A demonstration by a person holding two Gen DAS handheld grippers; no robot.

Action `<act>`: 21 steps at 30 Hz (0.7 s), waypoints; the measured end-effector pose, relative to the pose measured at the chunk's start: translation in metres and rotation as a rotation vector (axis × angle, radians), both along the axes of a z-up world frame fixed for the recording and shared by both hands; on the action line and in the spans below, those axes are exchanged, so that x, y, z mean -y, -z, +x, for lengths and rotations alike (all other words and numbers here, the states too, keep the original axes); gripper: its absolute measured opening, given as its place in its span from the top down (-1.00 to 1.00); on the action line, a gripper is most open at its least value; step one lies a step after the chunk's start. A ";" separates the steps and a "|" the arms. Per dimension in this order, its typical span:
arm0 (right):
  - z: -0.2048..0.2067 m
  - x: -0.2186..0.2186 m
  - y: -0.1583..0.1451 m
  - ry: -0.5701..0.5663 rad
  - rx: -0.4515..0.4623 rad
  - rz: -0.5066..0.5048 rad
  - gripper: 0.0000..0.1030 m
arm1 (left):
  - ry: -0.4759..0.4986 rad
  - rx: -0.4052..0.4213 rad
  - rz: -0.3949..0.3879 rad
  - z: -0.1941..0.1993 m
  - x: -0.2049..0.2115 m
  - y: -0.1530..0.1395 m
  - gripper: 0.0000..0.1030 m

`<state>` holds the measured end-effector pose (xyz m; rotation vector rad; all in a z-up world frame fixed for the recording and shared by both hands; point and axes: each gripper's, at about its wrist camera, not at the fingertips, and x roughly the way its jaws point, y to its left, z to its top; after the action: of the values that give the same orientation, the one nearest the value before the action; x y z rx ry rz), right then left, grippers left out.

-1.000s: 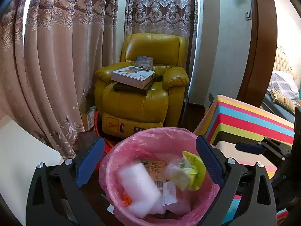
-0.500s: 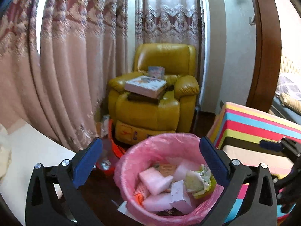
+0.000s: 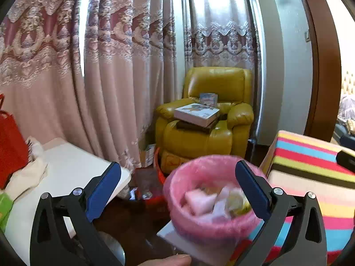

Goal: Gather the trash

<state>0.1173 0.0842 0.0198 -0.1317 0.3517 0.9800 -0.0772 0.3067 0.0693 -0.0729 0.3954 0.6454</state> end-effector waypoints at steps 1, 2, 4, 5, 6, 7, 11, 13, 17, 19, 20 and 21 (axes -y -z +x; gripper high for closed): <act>-0.003 0.004 0.003 0.003 -0.011 -0.001 -0.91 | 0.011 -0.006 0.000 -0.006 0.005 0.005 -0.87; -0.006 0.009 0.009 0.003 -0.023 -0.006 -0.91 | 0.016 -0.014 -0.001 -0.010 0.009 0.010 -0.87; -0.011 0.014 0.016 0.007 -0.034 -0.018 -0.91 | 0.038 -0.030 -0.015 -0.020 0.018 0.021 -0.87; -0.014 0.016 0.023 0.013 -0.040 -0.029 -0.91 | 0.052 -0.036 -0.029 -0.025 0.022 0.027 -0.87; -0.017 0.017 0.028 0.011 -0.042 -0.043 -0.91 | 0.065 -0.040 -0.042 -0.030 0.027 0.031 -0.87; -0.020 0.018 0.034 0.007 -0.043 -0.055 -0.91 | 0.075 -0.041 -0.053 -0.034 0.031 0.036 -0.87; -0.028 0.023 0.055 0.001 -0.070 -0.083 -0.91 | 0.108 -0.056 -0.076 -0.045 0.046 0.053 -0.87; -0.033 0.022 0.063 0.000 -0.074 -0.099 -0.91 | 0.118 -0.069 -0.084 -0.047 0.052 0.059 -0.87; -0.045 0.019 0.073 -0.011 -0.057 -0.132 -0.91 | 0.133 -0.068 -0.110 -0.050 0.058 0.069 -0.87; -0.049 0.018 0.071 -0.015 -0.048 -0.126 -0.91 | 0.134 -0.071 -0.108 -0.050 0.059 0.071 -0.87; -0.049 0.019 0.070 -0.016 -0.048 -0.122 -0.91 | 0.136 -0.071 -0.108 -0.051 0.060 0.071 -0.87; -0.050 0.019 0.067 -0.014 -0.041 -0.116 -0.91 | 0.138 -0.070 -0.108 -0.051 0.060 0.072 -0.87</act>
<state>0.0670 0.0650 -0.0472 -0.2203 0.4456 0.9777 -0.1285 0.2462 -0.0024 -0.1255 0.4990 0.4915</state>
